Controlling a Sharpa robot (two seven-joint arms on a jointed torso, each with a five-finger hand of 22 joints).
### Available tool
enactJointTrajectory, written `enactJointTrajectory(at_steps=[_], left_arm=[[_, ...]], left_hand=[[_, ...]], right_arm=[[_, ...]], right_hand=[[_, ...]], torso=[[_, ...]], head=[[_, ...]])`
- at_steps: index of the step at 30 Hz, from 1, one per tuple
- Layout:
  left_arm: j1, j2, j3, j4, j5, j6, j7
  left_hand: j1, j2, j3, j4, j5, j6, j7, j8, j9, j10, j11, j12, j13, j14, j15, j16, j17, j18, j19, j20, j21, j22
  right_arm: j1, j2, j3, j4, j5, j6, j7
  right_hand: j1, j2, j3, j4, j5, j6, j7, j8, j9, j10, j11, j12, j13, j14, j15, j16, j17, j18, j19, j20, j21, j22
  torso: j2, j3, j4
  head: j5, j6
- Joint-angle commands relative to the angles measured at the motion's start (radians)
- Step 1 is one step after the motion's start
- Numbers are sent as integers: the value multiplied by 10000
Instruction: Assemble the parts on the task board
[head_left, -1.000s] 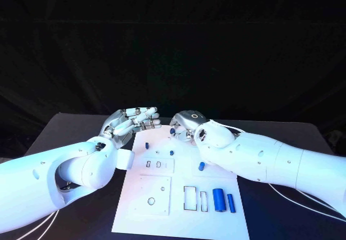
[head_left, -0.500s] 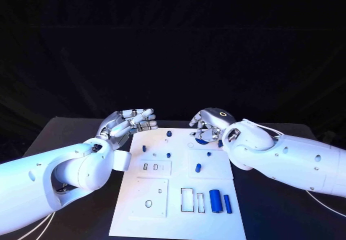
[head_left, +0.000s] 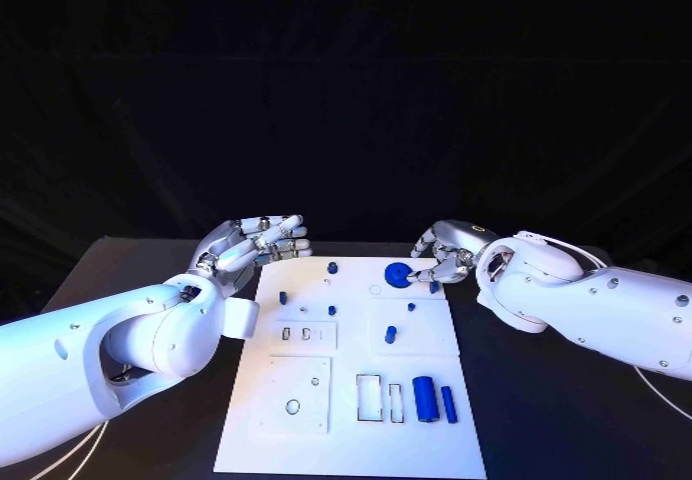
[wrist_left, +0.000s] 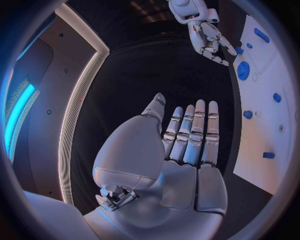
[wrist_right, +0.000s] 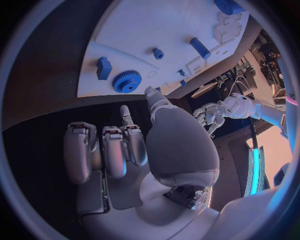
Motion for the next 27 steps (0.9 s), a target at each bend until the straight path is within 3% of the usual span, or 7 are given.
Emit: enactJointTrajectory(at_steps=[1,6,12,17,27], left_arm=[[11,22,5,7,30,253,44],[11,21,5,11,31,264,37],[11,24,5,3,31,271,26],[11,33,5,2,31,277,13],[11,38,5,-2,31,291,-10]], left_hand=[[-46,21,-46,-4,3,-25,116,-35,-17,1,65,-31,0,-10,33,-39,-9,102,-32,31,27,-15],[-46,21,-46,-4,3,-25,116,-35,-17,1,65,-31,0,-10,33,-39,-9,102,-32,31,27,-15],[-45,24,-46,-6,4,-24,112,-39,-16,0,64,-36,0,-10,33,-45,-10,102,-34,31,27,-16],[-45,24,-46,-6,4,-24,112,-39,-16,0,64,-36,0,-10,33,-45,-10,102,-34,31,27,-16],[-45,24,-46,-6,4,-24,112,-39,-16,0,64,-36,0,-10,33,-45,-10,102,-34,31,27,-16]], right_arm=[[-31,164,6,-217,39,466,-132],[-133,456,-2,-604,15,435,-133],[-212,781,-6,-1004,12,303,-105],[-229,977,-7,-1207,6,230,-81],[-234,1162,-9,-1343,-72,168,-58]], right_hand=[[165,49,-51,-14,-7,-105,11,88,23,350,85,72,1687,1009,102,72,2466,-156,142,70,70,991],[247,87,-46,-33,13,-157,26,116,35,364,100,107,1725,1017,116,90,2505,-162,159,86,93,1030],[303,122,-36,-46,25,-191,37,136,43,373,111,130,1751,1023,126,103,2535,-168,173,97,112,1061],[328,156,-25,-50,28,-210,43,148,48,372,117,135,1757,1026,133,109,2549,-171,180,104,121,1076],[377,230,5,-62,49,-224,50,180,60,344,125,114,1736,1030,143,117,2567,-189,223,116,177,1161]], torso=[[15,2,5],[23,-5,20],[76,18,55],[98,43,56],[101,45,61]], head=[[9,-31],[36,-63],[87,-55],[102,-84],[118,-101]])
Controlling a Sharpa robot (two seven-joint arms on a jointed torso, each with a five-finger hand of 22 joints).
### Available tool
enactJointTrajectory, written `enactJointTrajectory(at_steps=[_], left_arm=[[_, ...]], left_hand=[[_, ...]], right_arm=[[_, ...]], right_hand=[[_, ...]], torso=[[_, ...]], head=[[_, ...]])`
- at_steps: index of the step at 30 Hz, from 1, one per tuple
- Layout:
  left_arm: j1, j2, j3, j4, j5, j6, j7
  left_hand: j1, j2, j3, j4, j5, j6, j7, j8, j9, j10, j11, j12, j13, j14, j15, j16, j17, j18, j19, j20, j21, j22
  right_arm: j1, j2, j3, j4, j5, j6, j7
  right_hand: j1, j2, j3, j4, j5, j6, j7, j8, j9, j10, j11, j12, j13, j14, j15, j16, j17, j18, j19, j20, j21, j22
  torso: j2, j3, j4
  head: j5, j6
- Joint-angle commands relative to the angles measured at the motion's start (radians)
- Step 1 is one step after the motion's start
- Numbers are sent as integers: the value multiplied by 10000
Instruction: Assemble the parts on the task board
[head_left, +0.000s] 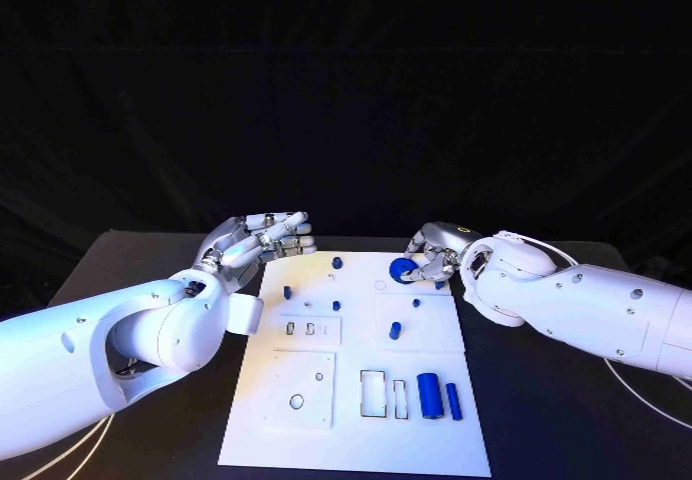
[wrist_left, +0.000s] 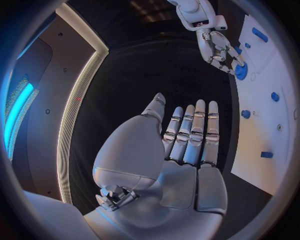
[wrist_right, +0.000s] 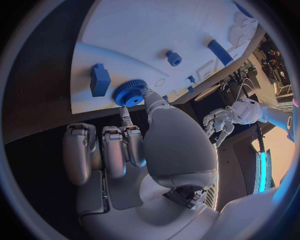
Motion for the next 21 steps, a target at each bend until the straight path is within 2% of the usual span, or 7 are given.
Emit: enactJointTrajectory(at_steps=[1,7,11,15,21], left_arm=[[12,23,6,4,16,222,27],[12,29,6,-2,16,228,18],[12,28,6,1,16,243,-1],[12,27,6,0,16,256,-12],[12,26,6,-2,16,265,-31]], left_hand=[[-45,24,-46,-6,4,-23,112,-39,-16,0,64,-36,1,-10,33,-46,-11,102,-34,31,27,-17],[-45,24,-46,-6,4,-23,112,-39,-16,0,64,-36,1,-10,33,-46,-11,102,-34,31,27,-17],[-43,29,-44,-9,5,-20,110,-44,-14,0,63,-44,2,-10,34,-57,-12,103,-37,32,28,-19],[-42,30,-44,-10,5,-19,110,-45,-14,0,63,-45,2,-10,34,-59,-12,103,-37,32,28,-19],[-45,38,-42,-7,5,-18,111,-47,-13,0,63,-49,2,-10,34,-63,-12,103,-38,33,28,-20]], right_arm=[[-4,40,0,-25,-93,-31,-4],[-4,93,-1,-60,-156,-1,-11],[-8,101,-2,-58,-288,15,-29],[-11,102,-2,-64,-414,85,-69],[-19,97,-3,-52,-613,199,-153]], right_hand=[[92,33,16,-54,52,-73,-27,66,18,350,55,44,1745,1031,74,50,2574,-194,229,46,62,1177],[167,134,64,-98,66,13,-42,163,57,369,48,78,1784,1036,73,60,2597,-198,240,54,78,1208],[432,319,248,-272,27,234,-88,347,132,387,7,111,1825,1044,41,74,2630,-207,262,40,111,1263],[574,397,396,-390,-43,348,-117,443,170,409,-20,140,1859,1044,18,74,2630,-215,282,19,136,1307],[758,505,612,-557,29,548,-184,578,233,451,-80,187,1914,1044,-32,74,2630,-239,338,-20,209,1417]], torso=[[3,3,7],[2,4,4],[13,6,1],[2,-1,3],[9,9,6]], head=[[-2,-9],[4,-7],[22,-32],[21,-58],[19,-70]])
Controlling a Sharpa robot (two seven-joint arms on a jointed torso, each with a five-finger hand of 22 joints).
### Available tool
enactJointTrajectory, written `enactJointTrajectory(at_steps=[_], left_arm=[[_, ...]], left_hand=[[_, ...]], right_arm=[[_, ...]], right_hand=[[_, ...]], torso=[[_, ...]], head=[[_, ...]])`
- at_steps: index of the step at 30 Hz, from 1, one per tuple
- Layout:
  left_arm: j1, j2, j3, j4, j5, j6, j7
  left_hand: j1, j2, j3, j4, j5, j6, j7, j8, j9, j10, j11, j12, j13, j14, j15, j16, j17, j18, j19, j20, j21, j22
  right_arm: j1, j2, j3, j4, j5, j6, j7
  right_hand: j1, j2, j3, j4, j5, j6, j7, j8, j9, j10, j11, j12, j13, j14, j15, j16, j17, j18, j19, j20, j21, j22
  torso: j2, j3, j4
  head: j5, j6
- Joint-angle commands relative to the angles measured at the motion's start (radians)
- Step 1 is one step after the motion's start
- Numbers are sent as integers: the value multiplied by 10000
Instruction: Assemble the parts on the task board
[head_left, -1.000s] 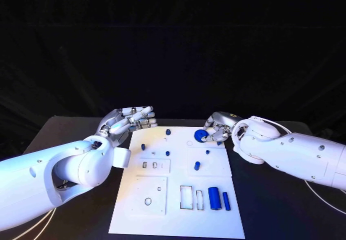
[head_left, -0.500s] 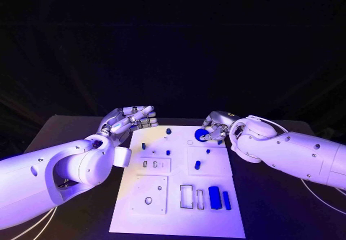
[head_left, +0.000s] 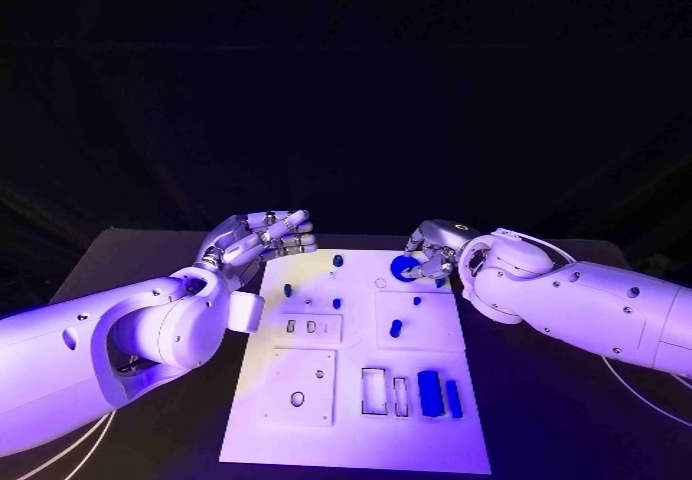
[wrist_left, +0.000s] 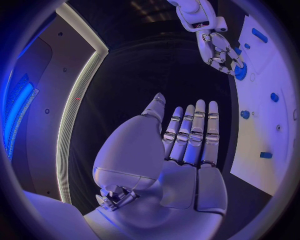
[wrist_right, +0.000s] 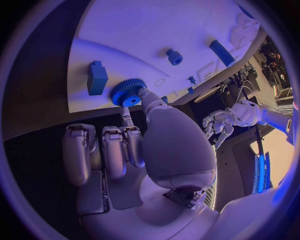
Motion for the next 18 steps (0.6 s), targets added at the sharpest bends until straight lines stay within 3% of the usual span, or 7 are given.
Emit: enactJointTrajectory(at_steps=[1,8,18], left_arm=[[12,19,6,6,12,224,16],[12,16,6,3,12,221,2],[11,58,6,-55,30,241,-3]], left_hand=[[-46,40,-42,-6,5,-18,112,-49,-13,-1,64,-50,2,-10,35,-64,-13,103,-38,32,28,-10],[-46,40,-42,-6,5,-18,112,-49,-13,-1,64,-50,2,-10,35,-64,-13,103,-38,32,28,-10],[-32,72,-24,-11,11,-19,116,-61,-12,-6,66,-65,3,-9,36,-83,-14,104,-42,33,30,-13]], right_arm=[[-19,-2,-11,4,-398,194,-148],[-34,-19,-12,132,-536,-174,-76],[-28,-10,-7,815,-1069,-1696,152]], right_hand=[[191,61,108,-47,65,85,-31,76,55,457,-86,36,1924,1044,-37,35,2633,-133,340,-24,74,1424],[217,90,195,-99,148,160,-58,121,80,483,-112,65,1956,1044,-58,35,2633,-146,371,-44,114,1484],[58,40,551,-197,1105,192,-102,122,118,614,-166,207,2116,1044,-104,35,2633,-192,481,-100,253,1693]], torso=[[0,4,2],[5,7,0],[-5,1,37]], head=[[-3,-18],[7,-17],[63,50]])
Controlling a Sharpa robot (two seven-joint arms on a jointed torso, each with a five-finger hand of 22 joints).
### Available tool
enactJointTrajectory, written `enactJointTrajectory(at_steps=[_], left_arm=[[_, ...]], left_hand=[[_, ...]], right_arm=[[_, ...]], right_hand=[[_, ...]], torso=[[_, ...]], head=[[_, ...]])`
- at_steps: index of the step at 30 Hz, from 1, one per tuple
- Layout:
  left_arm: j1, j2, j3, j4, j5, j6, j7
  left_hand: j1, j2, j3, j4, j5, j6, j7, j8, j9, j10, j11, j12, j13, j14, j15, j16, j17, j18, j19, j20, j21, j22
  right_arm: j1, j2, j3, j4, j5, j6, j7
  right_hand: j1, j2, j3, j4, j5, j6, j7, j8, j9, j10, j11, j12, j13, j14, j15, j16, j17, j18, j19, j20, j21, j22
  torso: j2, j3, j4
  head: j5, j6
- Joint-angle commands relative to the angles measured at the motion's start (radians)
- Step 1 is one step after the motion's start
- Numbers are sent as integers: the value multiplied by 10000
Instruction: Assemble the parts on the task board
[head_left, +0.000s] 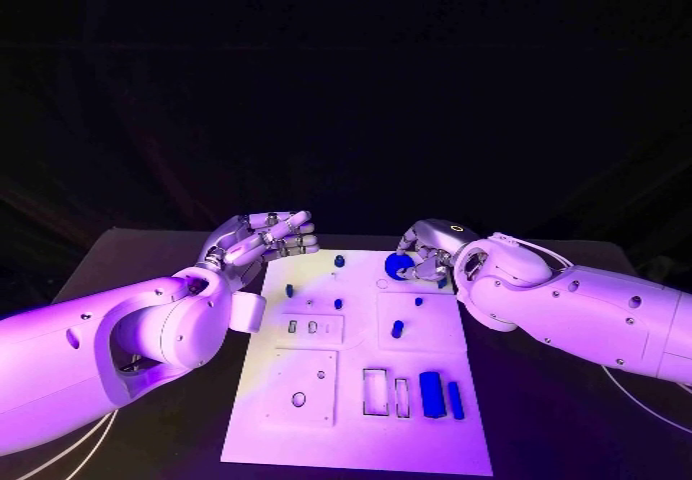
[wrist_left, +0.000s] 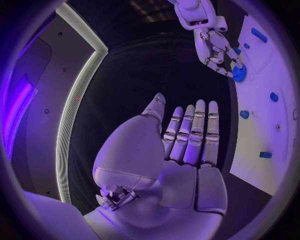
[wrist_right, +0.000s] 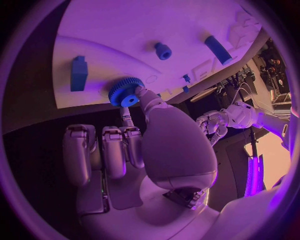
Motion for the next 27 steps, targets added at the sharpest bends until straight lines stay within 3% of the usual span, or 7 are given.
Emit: enactJointTrajectory(at_steps=[1,6,11,22,27], left_arm=[[11,41,6,-20,30,221,47],[11,59,6,-62,-98,170,146],[11,72,6,-94,-173,154,181],[13,93,7,-96,-187,140,176],[13,108,7,-94,-184,140,170]], left_hand=[[-32,72,-24,-11,11,-19,116,-61,-12,-6,66,-65,3,-9,37,-43,-14,103,-42,34,30,-14],[19,98,7,-45,16,-10,110,-74,-9,1,65,-81,6,-5,37,-69,-15,104,-46,34,33,-19],[19,98,7,-45,16,-10,110,-74,-9,1,65,-81,6,-5,37,-69,-15,104,-46,34,33,-19],[34,101,14,-57,16,-6,108,-77,-8,6,63,-85,7,-1,37,-76,-15,104,-47,34,35,-20],[34,101,14,-57,16,-6,108,-77,-8,6,63,-85,7,-1,37,-76,-15,104,-47,34,35,-20]], right_arm=[[18,55,9,285,-639,-1044,127],[27,301,10,568,-938,-1344,125],[27,640,3,525,-1065,-1408,121],[-154,1585,-92,3,-1134,-1333,-8],[-271,1909,-120,-288,-1134,-1225,-73]], right_hand=[[-113,16,124,-38,178,102,-84,2,83,613,-93,43,2120,1066,-82,35,2634,-197,483,-100,42,1699],[-104,21,177,-63,205,126,-89,1,88,624,-96,54,2133,1066,-83,35,2634,-204,500,-102,63,1730],[-121,14,202,-70,177,154,-93,5,93,625,-98,54,2133,1066,-85,35,2634,-206,504,-103,68,1738],[-159,8,237,-74,118,183,-97,0,99,622,-101,49,2129,1066,-87,35,2634,-206,504,-105,68,1740],[-183,10,254,-70,95,188,-97,-7,99,621,-101,47,2128,1066,-88,35,2634,-199,487,-106,48,1714]], torso=[[-4,-7,28],[15,-5,48],[-1,-16,14],[21,-10,37],[17,2,16]], head=[[29,33],[12,69],[51,43],[120,96],[125,71]])
